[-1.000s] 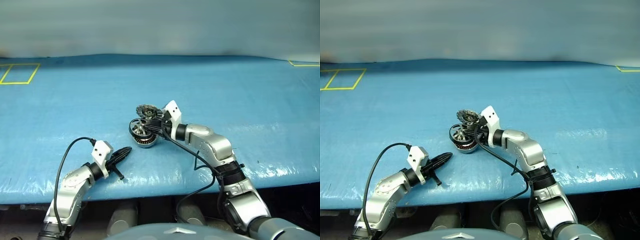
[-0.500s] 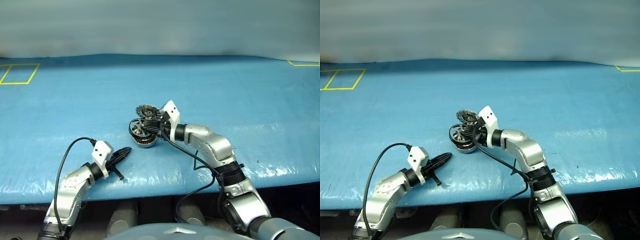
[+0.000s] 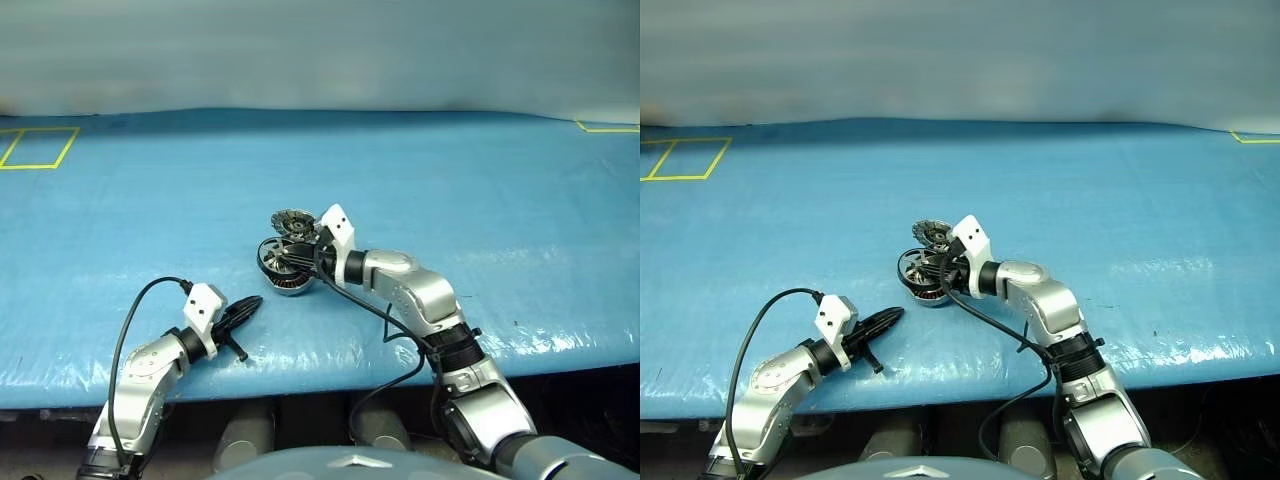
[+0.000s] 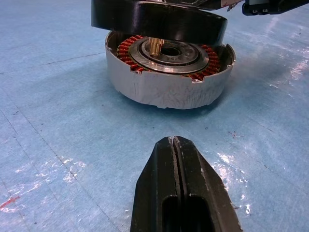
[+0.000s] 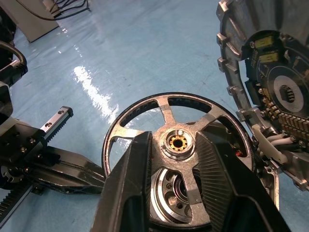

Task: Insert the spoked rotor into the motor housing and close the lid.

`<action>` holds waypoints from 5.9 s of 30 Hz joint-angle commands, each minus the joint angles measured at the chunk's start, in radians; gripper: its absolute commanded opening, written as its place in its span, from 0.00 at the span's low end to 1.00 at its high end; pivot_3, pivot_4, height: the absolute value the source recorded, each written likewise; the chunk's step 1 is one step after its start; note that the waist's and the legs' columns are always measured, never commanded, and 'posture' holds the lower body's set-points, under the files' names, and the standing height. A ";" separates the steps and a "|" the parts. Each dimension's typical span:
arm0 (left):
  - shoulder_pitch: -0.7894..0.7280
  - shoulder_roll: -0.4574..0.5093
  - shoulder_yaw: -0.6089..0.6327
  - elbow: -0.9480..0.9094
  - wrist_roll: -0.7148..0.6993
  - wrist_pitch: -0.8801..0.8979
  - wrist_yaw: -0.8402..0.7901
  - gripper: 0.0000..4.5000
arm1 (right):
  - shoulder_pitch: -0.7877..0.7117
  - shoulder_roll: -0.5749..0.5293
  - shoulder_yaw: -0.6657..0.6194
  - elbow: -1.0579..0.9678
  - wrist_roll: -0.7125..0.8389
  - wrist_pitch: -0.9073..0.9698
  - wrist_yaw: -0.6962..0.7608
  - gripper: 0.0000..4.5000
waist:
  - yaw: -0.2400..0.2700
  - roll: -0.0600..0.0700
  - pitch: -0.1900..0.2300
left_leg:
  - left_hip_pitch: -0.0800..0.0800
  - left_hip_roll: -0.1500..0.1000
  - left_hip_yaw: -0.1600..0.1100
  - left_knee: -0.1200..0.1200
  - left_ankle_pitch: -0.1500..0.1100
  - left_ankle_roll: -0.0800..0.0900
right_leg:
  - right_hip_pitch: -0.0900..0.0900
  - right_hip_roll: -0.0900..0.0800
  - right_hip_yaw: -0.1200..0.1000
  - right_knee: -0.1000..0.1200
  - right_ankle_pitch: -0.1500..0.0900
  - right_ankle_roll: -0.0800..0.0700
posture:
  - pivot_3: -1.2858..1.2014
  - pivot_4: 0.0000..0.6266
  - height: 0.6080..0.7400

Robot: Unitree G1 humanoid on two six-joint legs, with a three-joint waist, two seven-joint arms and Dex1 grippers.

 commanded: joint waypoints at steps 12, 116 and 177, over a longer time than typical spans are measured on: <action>-0.004 -0.004 0.002 -0.020 0.000 -0.030 -0.002 0.00 | 0.001 -0.050 -0.011 -0.142 0.022 0.003 0.019 0.08 | 0.000 0.000 0.000 | 0.000 0.000 0.000 0.000 0.000 0.000 | 0.000 0.000 0.000 0.000 0.000 0.000 | 0.52 0.24 1.00; 0.047 -0.012 0.044 -0.057 -0.011 -0.032 0.020 0.00 | -0.086 -0.097 -0.028 -0.047 -0.030 -0.092 0.118 0.00 | 0.000 0.001 0.000 | 0.000 0.001 0.002 0.000 0.000 0.000 | 0.000 0.001 0.001 0.000 0.002 -0.002 | 0.52 0.24 1.00; 0.050 -0.028 0.013 -0.048 0.004 -0.033 0.040 0.00 | 0.063 -0.001 0.088 0.020 -0.209 -0.316 -0.011 0.99 | 0.000 0.001 -0.002 | 0.002 0.006 0.005 0.000 0.001 -0.001 | 0.000 0.004 0.001 -0.001 0.003 -0.003 | 0.52 0.24 1.00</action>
